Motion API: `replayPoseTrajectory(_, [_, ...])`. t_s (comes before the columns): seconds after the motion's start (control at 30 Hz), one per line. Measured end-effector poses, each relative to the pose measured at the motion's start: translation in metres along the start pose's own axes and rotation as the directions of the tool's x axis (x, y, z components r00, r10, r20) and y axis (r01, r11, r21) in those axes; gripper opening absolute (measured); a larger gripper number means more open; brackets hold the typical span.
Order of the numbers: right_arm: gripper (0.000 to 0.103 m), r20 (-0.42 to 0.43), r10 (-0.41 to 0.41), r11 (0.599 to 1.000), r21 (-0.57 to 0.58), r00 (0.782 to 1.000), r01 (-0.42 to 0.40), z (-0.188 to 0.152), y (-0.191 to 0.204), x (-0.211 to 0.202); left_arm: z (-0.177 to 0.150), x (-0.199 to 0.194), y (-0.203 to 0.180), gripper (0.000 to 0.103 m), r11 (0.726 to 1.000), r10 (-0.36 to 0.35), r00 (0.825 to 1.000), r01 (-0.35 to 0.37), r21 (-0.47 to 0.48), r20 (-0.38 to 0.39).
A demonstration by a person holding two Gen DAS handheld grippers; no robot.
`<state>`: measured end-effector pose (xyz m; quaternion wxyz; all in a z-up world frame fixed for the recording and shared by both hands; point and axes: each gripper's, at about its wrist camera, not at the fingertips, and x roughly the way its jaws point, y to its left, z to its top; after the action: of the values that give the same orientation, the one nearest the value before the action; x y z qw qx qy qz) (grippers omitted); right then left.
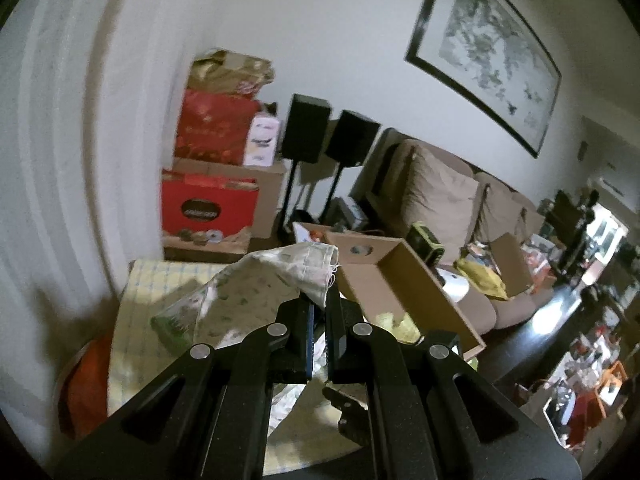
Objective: Organize objects
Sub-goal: 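Close the right gripper on the green carabiner, then carry the bag over the box and release it with the left gripper while the right carries the carabiner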
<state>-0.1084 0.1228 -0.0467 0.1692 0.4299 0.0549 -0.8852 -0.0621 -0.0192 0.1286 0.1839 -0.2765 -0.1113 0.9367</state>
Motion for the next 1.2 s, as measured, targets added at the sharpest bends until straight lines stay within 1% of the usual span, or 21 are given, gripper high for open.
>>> replayPoseTrajectory(0.13, [0.044, 0.046, 0.012, 1.0, 0.027, 0.999, -0.013, 0.005, -0.011, -0.033, 0.017, 0.013, -0.025, 0.004, 0.999, -0.033, 0.999, 0.033, 0.034, -0.012])
replayPoseTrajectory(0.27, [0.044, 0.086, -0.012, 0.999, 0.048, 0.996, 0.008, 0.01, -0.03, -0.06, 0.034, 0.03, -0.055, 0.004, 0.995, -0.05, 0.999, 0.051, 0.082, -0.018])
replayPoseTrajectory(0.37, [0.044, 0.106, -0.036, 0.997, 0.07, 0.994, 0.029, 0.01, -0.048, -0.076, 0.045, 0.048, -0.078, 0.004, 0.992, -0.058, 0.998, 0.061, 0.111, -0.035])
replayPoseTrajectory(0.7, [0.044, 0.119, -0.138, 0.979, 0.169, 0.983, 0.117, 0.006, -0.118, -0.11, 0.076, 0.124, -0.133, 0.004, 0.985, -0.087, 0.992, 0.099, 0.141, -0.092])
replayPoseTrajectory(0.87, [0.044, 0.111, -0.18, 0.965, 0.215, 0.977, 0.153, -0.002, -0.147, -0.116, 0.087, 0.156, -0.164, 0.004, 0.977, -0.118, 0.988, 0.134, 0.166, -0.102])
replayPoseTrajectory(1.0, [0.044, 0.091, -0.201, 0.954, 0.242, 0.975, 0.174, -0.011, -0.165, -0.113, 0.095, 0.183, -0.186, 0.004, 0.971, -0.122, 0.986, 0.142, 0.193, -0.111])
replayPoseTrajectory(1.1, [0.044, 0.071, -0.21, 0.948, 0.26, 0.975, 0.185, -0.016, -0.176, -0.108, 0.097, 0.204, -0.197, 0.004, 0.969, -0.114, 0.986, 0.137, 0.203, -0.121])
replayPoseTrajectory(1.2, [0.044, 0.059, -0.214, 0.942, 0.278, 0.975, 0.19, -0.02, -0.184, -0.103, 0.089, 0.227, -0.198, 0.004, 0.972, -0.108, 0.984, 0.135, 0.194, -0.14])
